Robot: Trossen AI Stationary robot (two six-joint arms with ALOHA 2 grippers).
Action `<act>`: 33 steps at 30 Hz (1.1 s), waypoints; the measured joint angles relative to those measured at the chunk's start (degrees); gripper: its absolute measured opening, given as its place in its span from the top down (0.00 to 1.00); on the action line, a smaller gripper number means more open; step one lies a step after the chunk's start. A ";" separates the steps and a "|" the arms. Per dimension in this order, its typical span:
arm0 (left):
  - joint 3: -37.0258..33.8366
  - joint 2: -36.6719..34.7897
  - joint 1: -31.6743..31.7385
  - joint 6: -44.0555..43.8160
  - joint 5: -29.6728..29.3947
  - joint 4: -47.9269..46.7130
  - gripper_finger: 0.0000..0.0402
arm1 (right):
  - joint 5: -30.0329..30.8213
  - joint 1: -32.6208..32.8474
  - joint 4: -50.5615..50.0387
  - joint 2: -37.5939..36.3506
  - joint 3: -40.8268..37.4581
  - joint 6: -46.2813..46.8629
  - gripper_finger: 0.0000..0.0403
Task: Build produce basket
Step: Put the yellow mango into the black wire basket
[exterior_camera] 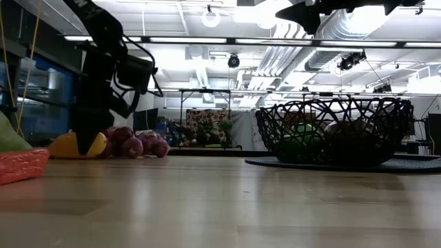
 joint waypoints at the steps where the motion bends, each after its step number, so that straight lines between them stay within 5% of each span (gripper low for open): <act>1: 0.00 0.56 0.00 -0.12 0.01 0.35 0.02 | 0.00 -0.01 0.00 0.00 0.00 0.02 0.06; 10: 0.00 1.63 -0.04 -1.00 0.07 2.85 0.07 | 0.04 0.00 0.00 0.00 0.00 1.37 0.06; 22: 0.02 1.62 -0.04 0.03 1.75 1.46 0.36 | 0.07 -0.02 0.00 0.00 0.00 1.36 0.06; 27: 2.01 1.21 -0.04 0.39 3.48 -4.34 0.36 | 0.07 -0.02 0.00 0.00 0.00 2.31 0.06; 33: 7.27 -3.67 -0.05 1.58 12.20 -8.22 0.35 | 0.09 0.00 0.00 0.00 0.00 2.41 0.06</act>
